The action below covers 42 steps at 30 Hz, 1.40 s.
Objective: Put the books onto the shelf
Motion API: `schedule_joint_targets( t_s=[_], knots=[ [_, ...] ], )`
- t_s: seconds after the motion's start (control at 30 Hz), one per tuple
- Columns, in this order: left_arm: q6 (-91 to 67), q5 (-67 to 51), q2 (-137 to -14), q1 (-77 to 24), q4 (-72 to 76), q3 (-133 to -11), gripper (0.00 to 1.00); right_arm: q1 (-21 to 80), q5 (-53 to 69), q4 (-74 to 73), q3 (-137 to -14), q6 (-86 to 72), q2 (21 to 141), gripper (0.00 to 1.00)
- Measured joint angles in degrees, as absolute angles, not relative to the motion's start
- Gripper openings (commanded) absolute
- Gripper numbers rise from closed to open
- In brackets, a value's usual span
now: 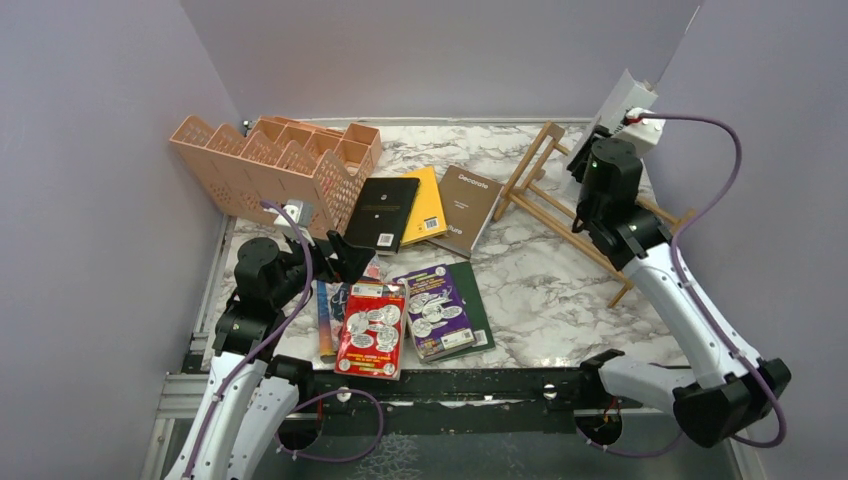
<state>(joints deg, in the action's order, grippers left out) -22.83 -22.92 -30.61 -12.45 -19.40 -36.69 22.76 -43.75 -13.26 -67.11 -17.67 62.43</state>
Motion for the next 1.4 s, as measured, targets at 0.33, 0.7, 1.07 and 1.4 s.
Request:
schedule_joint_targets(
  t_s=[0.33,0.7,1.07,1.4],
  knots=[
    [-22.85,-22.61,-30.85,-12.45,-19.4,-36.62,0.99,22.76,-45.17,-13.61,-66.7,-19.53,75.24,0.38],
    [-22.85,-22.52,-30.87,-12.43,-19.38,-36.62,0.99,22.76,-44.4,-14.44,-67.68,-27.22,86.0,0.37],
    [-22.87,-22.52,-30.74,-12.43,-19.4,-36.51,0.99,22.76,-42.7,-16.19,-69.23,-33.56,87.72,0.51],
    [-22.9,-22.52,-30.06,-12.45,-19.4,-36.18,0.99,22.74,-39.92,-14.48,-68.69,-35.14,88.71,0.65]
  ],
)
